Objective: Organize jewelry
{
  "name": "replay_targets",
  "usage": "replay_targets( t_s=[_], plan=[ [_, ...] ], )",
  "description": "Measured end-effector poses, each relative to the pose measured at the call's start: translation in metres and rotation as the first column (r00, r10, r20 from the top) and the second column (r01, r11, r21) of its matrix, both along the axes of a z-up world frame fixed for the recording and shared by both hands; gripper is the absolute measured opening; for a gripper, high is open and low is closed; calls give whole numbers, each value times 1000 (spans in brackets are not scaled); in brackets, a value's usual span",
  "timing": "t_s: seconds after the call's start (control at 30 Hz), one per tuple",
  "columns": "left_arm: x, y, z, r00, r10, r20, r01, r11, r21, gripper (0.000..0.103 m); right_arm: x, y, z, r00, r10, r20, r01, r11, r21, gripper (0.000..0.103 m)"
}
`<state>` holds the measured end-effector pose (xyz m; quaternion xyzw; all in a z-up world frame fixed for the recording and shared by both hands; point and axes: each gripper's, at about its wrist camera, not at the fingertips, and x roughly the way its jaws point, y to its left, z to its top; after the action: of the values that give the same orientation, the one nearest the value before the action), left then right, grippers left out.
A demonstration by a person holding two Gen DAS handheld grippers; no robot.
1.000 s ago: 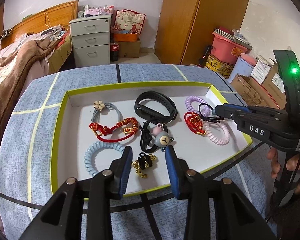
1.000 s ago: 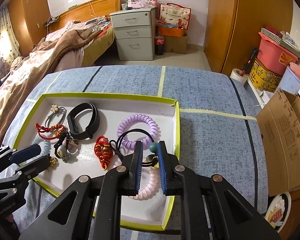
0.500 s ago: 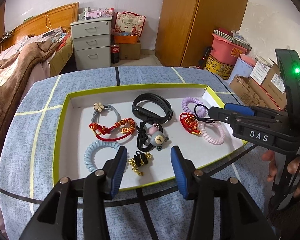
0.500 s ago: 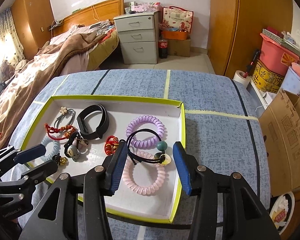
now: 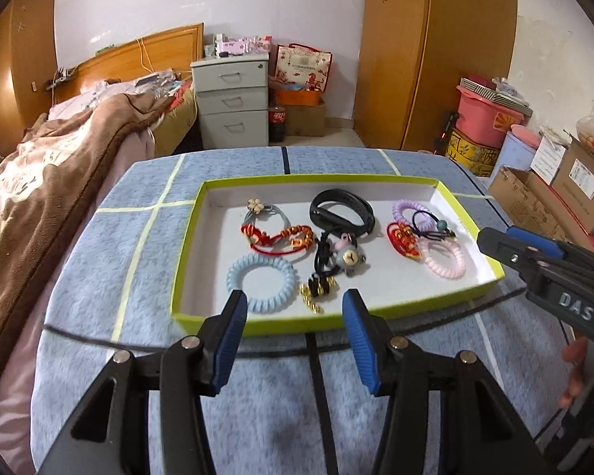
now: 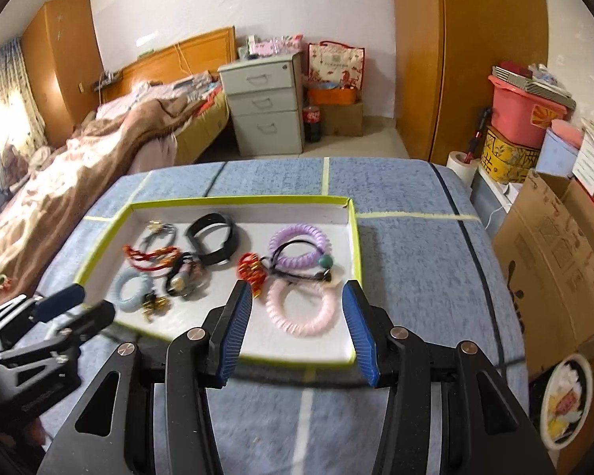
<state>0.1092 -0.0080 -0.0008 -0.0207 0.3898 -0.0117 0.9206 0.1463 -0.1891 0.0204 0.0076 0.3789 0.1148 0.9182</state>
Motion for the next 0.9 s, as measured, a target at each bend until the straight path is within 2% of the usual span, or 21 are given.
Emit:
replay_targets(
  t_s=[0.2,0.3,0.5,0.9],
  plan=[
    [-25,1,3,998,44,38,-46,998,43,52,-41,6,9,999,3,50,-4,1000,20,48],
    [-38,4,8,994,73,76,-76,996,37,52,-57,8,13,997,-11,73,10,1000,8,48],
    [-56,3,12,991,90,98,-94,995,37,52,-85,14,12,993,-24,113,26,999,-18,48],
    [-69,1,12,991,98,95,-102,994,34,52,-103,21,10,993,-19,115,20,1000,-10,48]
  ],
)
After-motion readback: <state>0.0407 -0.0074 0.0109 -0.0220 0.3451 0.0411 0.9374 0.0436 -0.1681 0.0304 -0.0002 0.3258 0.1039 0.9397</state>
